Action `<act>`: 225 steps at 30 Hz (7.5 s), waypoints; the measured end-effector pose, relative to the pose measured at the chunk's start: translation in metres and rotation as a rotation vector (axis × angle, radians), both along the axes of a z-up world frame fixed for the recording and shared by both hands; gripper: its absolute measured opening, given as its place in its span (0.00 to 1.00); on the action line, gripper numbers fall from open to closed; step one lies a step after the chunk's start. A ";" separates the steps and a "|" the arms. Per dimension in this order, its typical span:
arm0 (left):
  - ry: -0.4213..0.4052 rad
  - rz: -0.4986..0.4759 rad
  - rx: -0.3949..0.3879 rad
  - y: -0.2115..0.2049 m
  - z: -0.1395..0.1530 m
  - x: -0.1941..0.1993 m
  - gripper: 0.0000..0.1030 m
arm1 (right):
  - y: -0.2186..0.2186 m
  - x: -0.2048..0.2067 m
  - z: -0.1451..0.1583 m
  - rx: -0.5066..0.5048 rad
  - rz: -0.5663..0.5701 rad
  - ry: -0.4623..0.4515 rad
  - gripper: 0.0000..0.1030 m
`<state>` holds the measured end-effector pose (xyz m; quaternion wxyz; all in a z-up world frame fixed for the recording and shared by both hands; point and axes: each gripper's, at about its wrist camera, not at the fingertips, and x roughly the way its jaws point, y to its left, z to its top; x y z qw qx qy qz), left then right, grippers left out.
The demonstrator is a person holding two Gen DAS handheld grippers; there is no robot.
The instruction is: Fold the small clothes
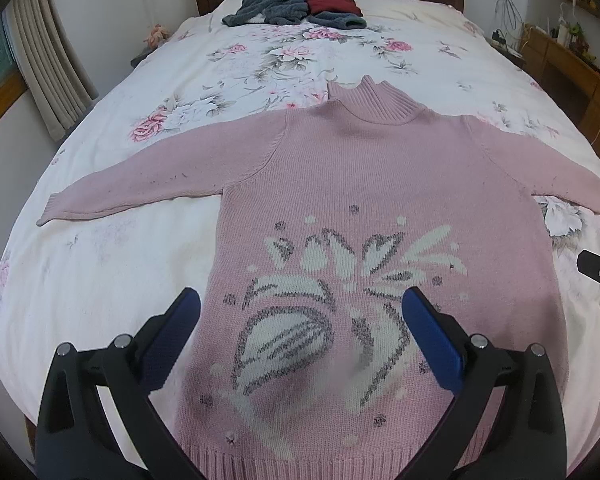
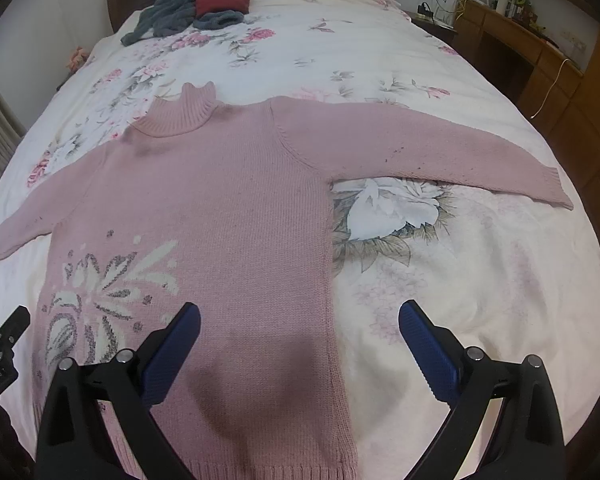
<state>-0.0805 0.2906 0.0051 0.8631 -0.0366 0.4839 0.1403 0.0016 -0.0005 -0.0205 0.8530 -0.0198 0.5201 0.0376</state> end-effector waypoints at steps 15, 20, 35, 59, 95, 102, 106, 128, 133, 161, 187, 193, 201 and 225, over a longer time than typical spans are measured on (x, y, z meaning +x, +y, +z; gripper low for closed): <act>0.000 0.006 0.001 0.004 -0.003 -0.003 0.97 | 0.000 0.001 0.001 0.003 0.006 -0.001 0.96; -0.001 0.006 0.002 0.004 -0.003 -0.002 0.97 | 0.002 0.000 0.001 0.003 0.009 0.000 0.96; -0.008 -0.006 0.004 0.004 -0.005 -0.003 0.97 | 0.004 0.000 0.000 0.003 0.010 -0.001 0.96; -0.070 -0.083 -0.065 -0.043 -0.002 0.108 0.97 | -0.287 0.155 -0.026 0.112 -0.441 0.130 0.96; -0.030 -0.061 -0.083 -0.047 -0.030 0.139 0.97 | -0.291 0.181 -0.028 0.467 -0.363 0.030 0.06; -0.023 -0.047 -0.100 -0.035 -0.034 0.134 0.97 | -0.192 0.197 -0.023 0.553 -0.177 0.048 0.06; -0.024 -0.037 -0.117 -0.031 -0.036 0.132 0.97 | -0.141 0.200 -0.029 0.570 -0.082 0.071 0.06; -0.017 -0.149 -0.296 -0.073 -0.034 0.167 0.96 | -0.080 0.144 -0.072 0.414 0.148 0.169 0.40; -0.003 -0.269 -0.415 -0.124 -0.034 0.197 0.96 | -0.130 0.117 -0.059 0.377 0.083 0.134 0.41; -0.042 -0.267 -0.504 -0.165 -0.038 0.242 0.10 | -0.179 0.104 -0.052 0.335 -0.035 0.075 0.43; 0.001 0.022 -0.341 0.010 -0.084 0.213 0.10 | -0.062 0.193 -0.088 0.364 0.077 0.197 0.43; 0.053 0.063 -0.347 0.024 -0.105 0.203 0.21 | -0.057 0.193 -0.093 0.334 0.101 0.193 0.44; -0.031 -0.078 -0.243 -0.010 -0.061 0.190 0.44 | -0.063 0.167 -0.057 0.363 0.105 0.119 0.48; -0.002 0.041 -0.195 0.055 -0.070 0.186 0.07 | -0.032 0.174 -0.072 0.333 0.149 0.166 0.50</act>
